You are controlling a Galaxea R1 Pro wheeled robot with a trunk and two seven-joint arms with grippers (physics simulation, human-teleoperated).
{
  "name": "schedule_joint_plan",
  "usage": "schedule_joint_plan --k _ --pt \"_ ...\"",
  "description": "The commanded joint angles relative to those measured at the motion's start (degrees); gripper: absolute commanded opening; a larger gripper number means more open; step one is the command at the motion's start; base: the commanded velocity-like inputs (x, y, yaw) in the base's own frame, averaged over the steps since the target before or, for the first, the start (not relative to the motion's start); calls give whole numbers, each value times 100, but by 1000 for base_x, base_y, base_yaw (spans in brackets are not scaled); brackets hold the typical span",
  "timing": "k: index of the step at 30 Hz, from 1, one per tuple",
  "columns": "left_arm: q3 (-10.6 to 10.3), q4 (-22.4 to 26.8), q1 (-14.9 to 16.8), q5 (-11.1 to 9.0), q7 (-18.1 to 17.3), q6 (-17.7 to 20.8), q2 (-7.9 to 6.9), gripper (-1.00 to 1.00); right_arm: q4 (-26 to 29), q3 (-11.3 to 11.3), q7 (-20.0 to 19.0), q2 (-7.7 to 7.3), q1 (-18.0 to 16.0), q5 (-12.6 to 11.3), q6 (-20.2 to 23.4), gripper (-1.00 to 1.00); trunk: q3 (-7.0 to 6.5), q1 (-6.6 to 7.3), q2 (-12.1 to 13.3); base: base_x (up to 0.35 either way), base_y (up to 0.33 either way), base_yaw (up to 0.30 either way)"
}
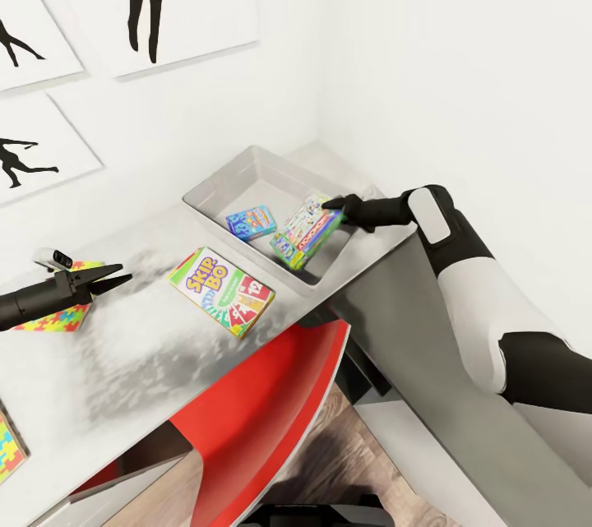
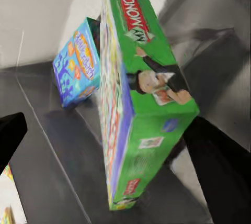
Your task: Put all the toys in the child's room - the three board games (two on the bed and one on the table), the two jigsaw puzzles on the table, and the tennis ball on the table - inside the toy box on the table in the child's room.
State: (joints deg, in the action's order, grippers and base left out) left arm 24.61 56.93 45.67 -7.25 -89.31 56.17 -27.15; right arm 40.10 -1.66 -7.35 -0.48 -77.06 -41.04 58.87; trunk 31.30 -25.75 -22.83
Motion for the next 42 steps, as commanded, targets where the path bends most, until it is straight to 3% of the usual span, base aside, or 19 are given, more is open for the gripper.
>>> schedule_joint_plan --k 1,8,33,42 --pt "0 4 3 6 -25 64 -1 100 -11 -15 -59 -5 -38 61 10 100 8 -3 -9 0 0 0" --pt "0 18 3 4 -34 69 -1 100 -240 -12 152 26 -274 58 18 100 8 -3 -9 0 0 0" --pt "0 46 3 4 -43 78 -10 100 -207 5 151 61 -403 24 76 100 8 -3 -9 0 0 0" --pt "0 46 3 0 -43 78 -18 100 175 24 113 45 -351 -342 105 100 8 -3 -9 0 0 0"
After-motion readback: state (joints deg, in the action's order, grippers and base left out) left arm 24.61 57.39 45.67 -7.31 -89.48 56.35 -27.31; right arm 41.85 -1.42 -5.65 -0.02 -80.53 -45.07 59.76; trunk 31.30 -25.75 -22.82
